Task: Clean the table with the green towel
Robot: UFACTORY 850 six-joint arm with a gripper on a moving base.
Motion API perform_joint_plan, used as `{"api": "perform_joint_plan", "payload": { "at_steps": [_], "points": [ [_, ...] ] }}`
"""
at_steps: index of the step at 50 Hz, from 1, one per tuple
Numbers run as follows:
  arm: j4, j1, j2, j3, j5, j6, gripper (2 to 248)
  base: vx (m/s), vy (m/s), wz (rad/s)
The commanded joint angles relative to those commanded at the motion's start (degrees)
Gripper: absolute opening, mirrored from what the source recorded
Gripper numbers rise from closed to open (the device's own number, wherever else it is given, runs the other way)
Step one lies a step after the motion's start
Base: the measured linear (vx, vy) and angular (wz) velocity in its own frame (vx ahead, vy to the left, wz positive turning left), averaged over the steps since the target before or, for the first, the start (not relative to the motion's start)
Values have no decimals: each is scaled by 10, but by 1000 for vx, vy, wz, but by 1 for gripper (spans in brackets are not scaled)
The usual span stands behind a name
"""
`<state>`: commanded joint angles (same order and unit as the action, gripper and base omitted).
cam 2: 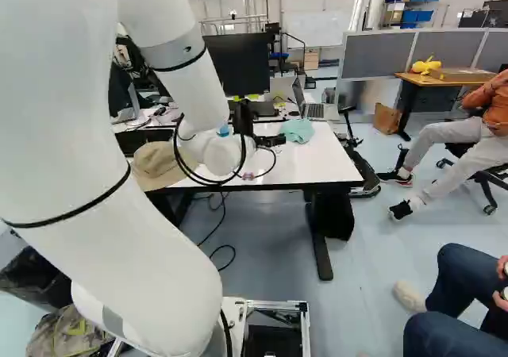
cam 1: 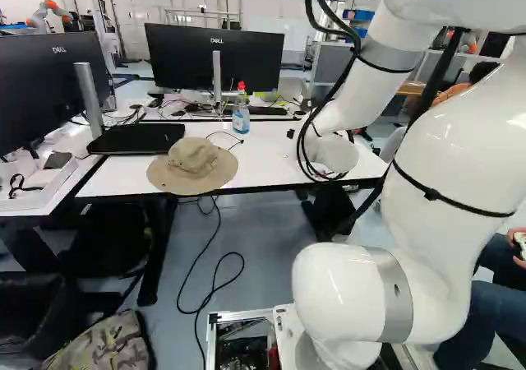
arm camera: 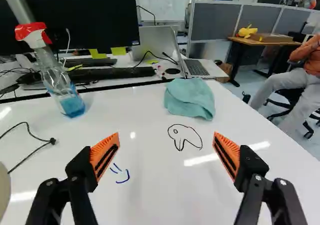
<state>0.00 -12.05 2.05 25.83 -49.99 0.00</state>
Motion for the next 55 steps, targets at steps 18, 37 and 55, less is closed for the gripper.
{"api": "perform_joint_plan", "payload": {
  "at_steps": [18,37,55],
  "points": [
    [0,-16,41,55,14,0,247,0,0,0],
    [0,-30,96,115,41,0,247,0,0,0],
    [0,-43,146,173,75,0,247,0,0,0]
  ]
}}
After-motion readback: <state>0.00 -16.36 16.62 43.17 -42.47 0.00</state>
